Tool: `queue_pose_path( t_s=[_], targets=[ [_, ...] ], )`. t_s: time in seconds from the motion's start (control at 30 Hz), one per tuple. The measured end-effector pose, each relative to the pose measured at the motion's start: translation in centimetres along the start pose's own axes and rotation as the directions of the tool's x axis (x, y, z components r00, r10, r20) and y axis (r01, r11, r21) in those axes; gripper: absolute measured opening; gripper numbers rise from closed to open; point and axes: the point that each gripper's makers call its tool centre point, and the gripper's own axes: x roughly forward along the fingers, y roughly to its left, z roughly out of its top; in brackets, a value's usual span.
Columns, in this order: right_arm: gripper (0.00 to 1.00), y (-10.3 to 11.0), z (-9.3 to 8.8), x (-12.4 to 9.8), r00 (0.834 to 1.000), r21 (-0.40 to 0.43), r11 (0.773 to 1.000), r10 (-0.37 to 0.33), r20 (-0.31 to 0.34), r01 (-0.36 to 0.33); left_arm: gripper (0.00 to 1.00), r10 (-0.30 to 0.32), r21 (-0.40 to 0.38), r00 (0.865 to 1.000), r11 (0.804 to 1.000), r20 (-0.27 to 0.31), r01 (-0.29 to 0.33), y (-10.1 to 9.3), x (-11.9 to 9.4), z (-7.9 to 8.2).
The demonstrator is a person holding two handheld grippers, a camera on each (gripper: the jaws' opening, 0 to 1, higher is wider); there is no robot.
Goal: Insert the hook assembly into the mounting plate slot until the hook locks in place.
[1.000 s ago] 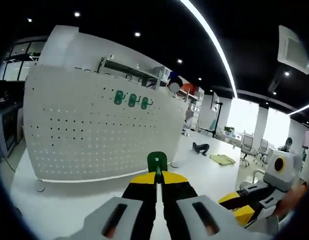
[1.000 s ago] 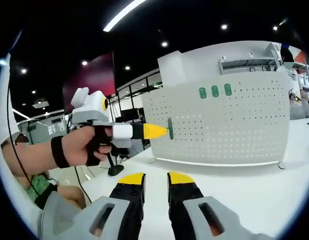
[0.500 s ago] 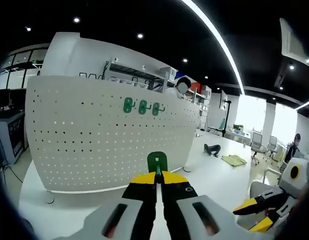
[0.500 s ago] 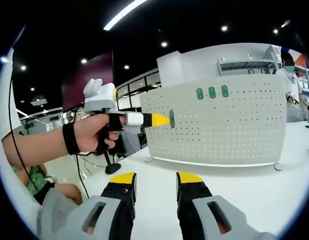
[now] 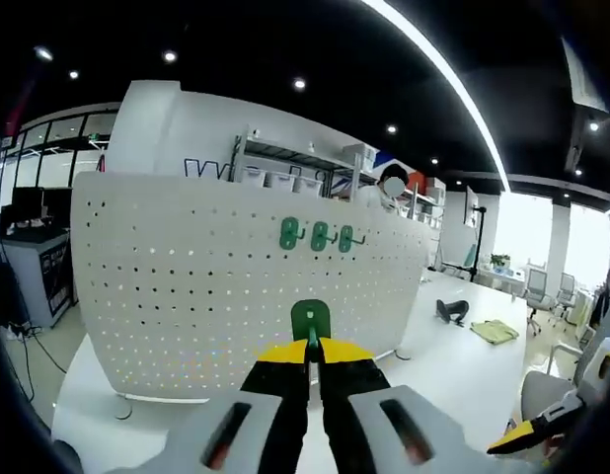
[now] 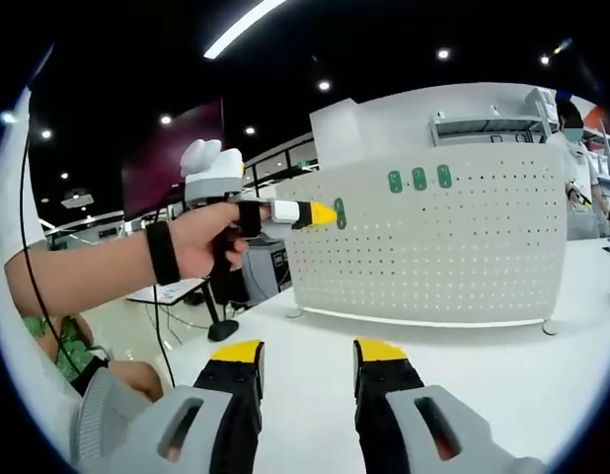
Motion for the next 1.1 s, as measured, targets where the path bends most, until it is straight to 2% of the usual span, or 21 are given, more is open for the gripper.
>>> queue_pose_path(
  t_s=[0.3, 0.47, 0.73, 0.83, 0.97, 1.1],
  targets=[
    [0.39, -1.2, 0.1, -0.4, 0.999, 0.013, 0.999, -0.037, 0.019, 0.037, 0.02, 0.064, 0.044, 0.998, 0.997, 0.003, -0.064, 0.5, 1.4, 0.6],
    [0.39, -1.8, 0.2, -0.5, 0.998, 0.024, 0.998, -0.053, 0.034, 0.052, 0.02, 0.130, 0.078, 0.992, 0.988, 0.007, -0.130, 1.4, 2.0, 1.3],
    [0.39, -2.2, 0.5, -0.5, 0.997, 0.030, 0.998, -0.053, 0.048, 0.052, 0.02, 0.160, 0.086, 0.987, 0.983, 0.016, -0.160, 1.8, 3.0, 2.2],
    [0.41, -2.3, 0.1, -0.3, 0.998, 0.042, 0.998, -0.045, 0.035, 0.044, 0.02, 0.177, 0.099, 0.984, 0.979, 0.017, -0.178, 2.1, 3.5, 2.4],
    [0.41, -2.4, 0.4, -0.4, 0.997, 0.046, 0.998, -0.047, 0.053, 0.044, 0.02, 0.193, 0.112, 0.981, 0.975, 0.019, -0.194, 2.4, 3.9, 2.9],
    [0.43, -2.6, 0.1, -0.3, 0.998, 0.060, 0.997, -0.044, 0.040, 0.041, 0.02, 0.213, 0.127, 0.977, 0.969, 0.020, -0.214, 2.9, 4.4, 3.3]
  ],
)
